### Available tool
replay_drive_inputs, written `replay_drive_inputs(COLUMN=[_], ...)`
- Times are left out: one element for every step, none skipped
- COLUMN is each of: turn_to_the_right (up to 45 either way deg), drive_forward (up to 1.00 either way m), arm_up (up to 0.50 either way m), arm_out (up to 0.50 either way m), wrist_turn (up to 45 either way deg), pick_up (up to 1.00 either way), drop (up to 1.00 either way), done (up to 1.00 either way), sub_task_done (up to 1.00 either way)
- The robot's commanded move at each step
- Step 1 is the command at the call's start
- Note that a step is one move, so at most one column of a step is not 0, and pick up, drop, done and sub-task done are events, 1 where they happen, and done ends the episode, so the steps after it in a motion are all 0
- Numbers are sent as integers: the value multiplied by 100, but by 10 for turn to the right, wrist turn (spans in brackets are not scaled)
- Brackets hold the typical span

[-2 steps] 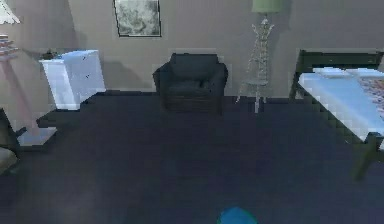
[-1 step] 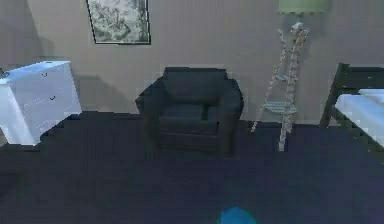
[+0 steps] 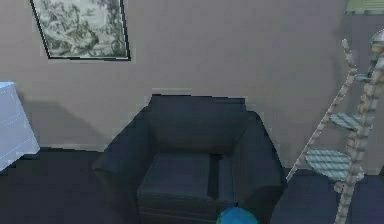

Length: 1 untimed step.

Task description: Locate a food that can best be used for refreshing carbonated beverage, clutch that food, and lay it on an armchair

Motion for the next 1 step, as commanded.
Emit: replay_drive_inputs(turn_to_the_right=[-30], drive_forward=[0], arm_up=[0], arm_out=[0], wrist_turn=[0], pick_up=[0], drop=[0], done=[0], sub_task_done=[0])
